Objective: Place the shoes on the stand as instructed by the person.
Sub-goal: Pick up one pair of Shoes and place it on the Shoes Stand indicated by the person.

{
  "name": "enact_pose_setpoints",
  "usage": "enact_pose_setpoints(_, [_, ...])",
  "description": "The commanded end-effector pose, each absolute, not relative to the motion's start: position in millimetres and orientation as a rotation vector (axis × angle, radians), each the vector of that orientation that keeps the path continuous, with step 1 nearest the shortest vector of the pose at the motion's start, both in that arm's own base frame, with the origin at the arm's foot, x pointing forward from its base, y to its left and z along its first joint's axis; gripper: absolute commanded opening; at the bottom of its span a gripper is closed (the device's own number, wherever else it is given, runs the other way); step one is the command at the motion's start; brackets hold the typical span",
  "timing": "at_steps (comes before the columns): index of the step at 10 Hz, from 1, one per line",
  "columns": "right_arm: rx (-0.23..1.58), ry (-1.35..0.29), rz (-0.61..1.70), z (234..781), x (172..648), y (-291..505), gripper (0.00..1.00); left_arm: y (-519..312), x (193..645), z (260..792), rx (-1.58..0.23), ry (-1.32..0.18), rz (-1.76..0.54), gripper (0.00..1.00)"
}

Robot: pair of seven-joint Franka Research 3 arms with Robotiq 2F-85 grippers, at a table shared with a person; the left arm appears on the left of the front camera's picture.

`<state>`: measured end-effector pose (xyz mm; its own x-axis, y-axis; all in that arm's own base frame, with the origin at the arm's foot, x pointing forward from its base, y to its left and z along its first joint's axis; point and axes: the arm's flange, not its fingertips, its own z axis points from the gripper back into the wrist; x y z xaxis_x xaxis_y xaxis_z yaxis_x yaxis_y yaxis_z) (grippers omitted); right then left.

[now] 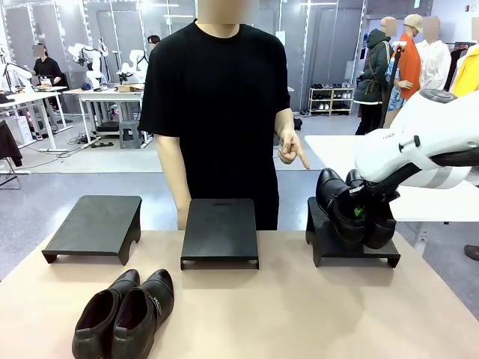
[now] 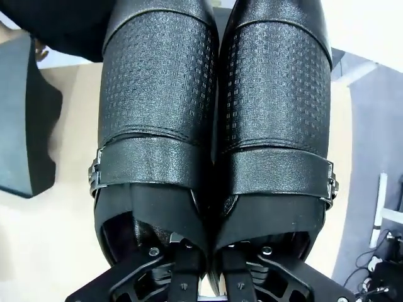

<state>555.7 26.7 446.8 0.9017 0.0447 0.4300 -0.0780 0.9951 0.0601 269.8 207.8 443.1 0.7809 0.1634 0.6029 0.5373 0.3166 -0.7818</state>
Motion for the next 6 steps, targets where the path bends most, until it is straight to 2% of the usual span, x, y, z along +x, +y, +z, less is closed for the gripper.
enact_pose_setpoints(1, [0.105,-0.476,0.037,452.2,571.6,22.1,0.08,208.9,268.7,442.2,-1.254,-0.679,-0.297,1.0])
enact_pose_setpoints(6, [0.097,-0.474,0.015,433.8,586.1,19.4,0.08,208.9,268.7,442.2,-1.254,-0.679,-0.297,1.0])
